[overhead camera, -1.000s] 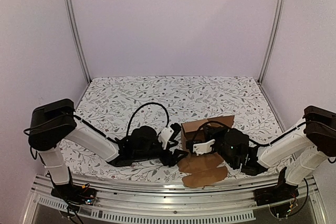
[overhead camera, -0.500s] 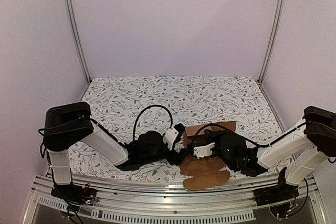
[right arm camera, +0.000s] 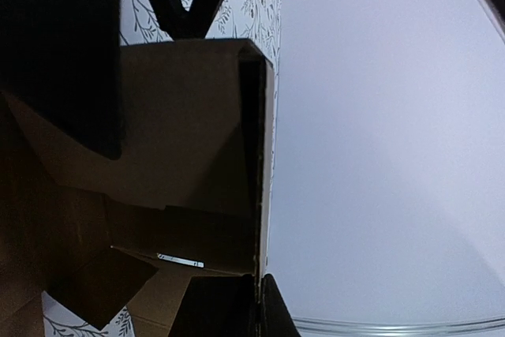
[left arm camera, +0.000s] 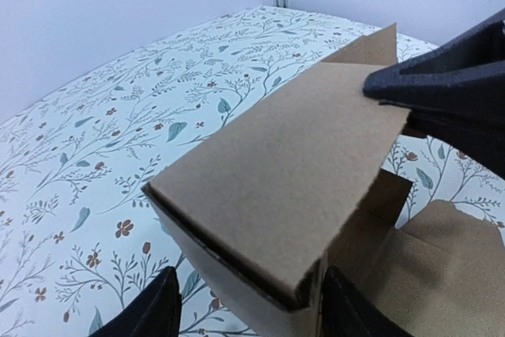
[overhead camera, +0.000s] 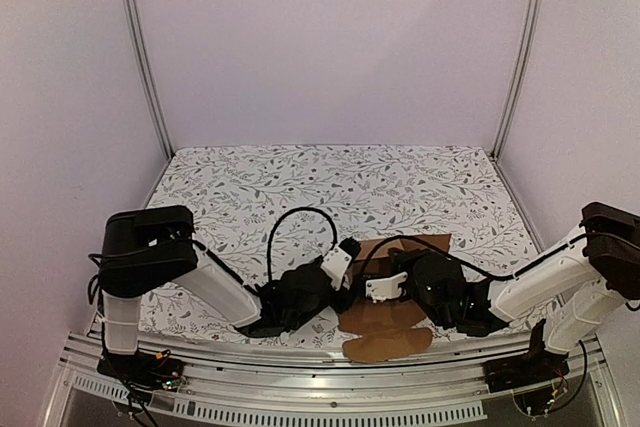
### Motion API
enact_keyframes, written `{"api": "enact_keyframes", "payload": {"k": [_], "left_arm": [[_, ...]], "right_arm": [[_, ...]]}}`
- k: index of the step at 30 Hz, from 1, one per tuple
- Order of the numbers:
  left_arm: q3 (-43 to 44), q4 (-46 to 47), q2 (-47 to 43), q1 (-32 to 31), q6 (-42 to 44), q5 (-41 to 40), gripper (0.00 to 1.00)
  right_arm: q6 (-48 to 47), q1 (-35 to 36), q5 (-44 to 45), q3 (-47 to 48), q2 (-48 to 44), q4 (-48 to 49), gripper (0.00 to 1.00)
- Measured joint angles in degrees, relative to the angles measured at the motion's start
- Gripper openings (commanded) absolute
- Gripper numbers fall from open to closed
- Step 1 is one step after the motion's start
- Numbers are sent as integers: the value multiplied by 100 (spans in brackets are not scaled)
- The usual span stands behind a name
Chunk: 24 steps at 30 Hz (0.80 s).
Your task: Fold the paper box
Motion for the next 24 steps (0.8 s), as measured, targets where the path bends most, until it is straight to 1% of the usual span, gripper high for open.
{"api": "enact_keyframes", "payload": {"k": [5, 7, 8, 11, 12, 15, 18, 20, 23, 24], "left_arm": [[13, 212, 101, -4, -17, -348, 42], [33, 323, 179, -9, 4, -422, 33], [57, 354, 219, -13, 11, -452, 30], [111, 422, 306, -15, 0, -573, 21], [125, 446, 323, -15, 2, -605, 20], [168, 472, 358, -15, 9, -695, 19], [210, 476, 385, -15, 13, -726, 18], [227, 476, 407, -13, 17, -728, 17], [278, 474, 433, -11, 33, -717, 17], [291, 474, 433, 0, 33, -704, 16]], "right_arm": [[179, 127, 72, 149, -103, -446, 0], [264, 160, 116, 227, -111, -612, 1], [302, 168, 140, 262, -111, -691, 3], [442, 184, 205, 363, -114, -979, 12], [501, 199, 197, 393, -116, -1078, 16], [671, 264, 186, 522, -179, -1502, 30], [914, 273, 136, 732, -391, -2124, 44], [1115, 273, 59, 870, -623, -2573, 49], [1379, 275, -140, 1220, -984, -3471, 55], [1478, 273, -258, 1401, -1064, -3856, 59]]}}
